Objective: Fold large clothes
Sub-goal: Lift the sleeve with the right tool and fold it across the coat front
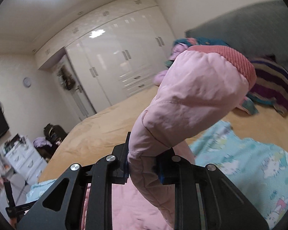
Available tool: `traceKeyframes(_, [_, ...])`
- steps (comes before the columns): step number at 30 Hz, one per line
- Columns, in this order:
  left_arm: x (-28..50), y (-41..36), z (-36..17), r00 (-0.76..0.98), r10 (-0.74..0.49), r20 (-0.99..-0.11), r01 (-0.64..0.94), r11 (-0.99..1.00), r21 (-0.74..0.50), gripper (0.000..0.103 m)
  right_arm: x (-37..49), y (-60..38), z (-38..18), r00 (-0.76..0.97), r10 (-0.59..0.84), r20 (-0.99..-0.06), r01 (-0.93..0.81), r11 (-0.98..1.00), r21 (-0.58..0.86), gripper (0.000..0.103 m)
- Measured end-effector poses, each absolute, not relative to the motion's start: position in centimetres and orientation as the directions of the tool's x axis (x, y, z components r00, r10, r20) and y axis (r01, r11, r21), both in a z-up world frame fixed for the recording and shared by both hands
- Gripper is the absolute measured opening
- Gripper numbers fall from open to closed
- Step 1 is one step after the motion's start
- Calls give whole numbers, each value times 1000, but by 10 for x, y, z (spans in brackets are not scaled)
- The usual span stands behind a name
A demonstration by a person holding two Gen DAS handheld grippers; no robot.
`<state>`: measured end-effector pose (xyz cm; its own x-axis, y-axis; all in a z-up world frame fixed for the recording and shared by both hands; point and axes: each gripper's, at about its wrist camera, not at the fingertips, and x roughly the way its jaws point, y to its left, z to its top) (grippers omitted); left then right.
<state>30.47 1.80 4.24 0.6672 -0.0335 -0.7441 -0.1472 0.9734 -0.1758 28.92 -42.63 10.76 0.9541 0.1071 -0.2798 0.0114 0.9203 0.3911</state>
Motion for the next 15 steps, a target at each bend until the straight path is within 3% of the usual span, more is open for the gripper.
traceKeyframes(7, [292, 58, 32, 711, -92, -697, -175, 937, -303, 94, 299, -356, 127, 949, 174, -264, -89, 948, 305, 21])
traceKeyframes(15, [287, 102, 12, 727, -73, -683, -247, 900, -359, 94, 312, -276, 126, 929, 251, -273, -182, 950, 253, 21])
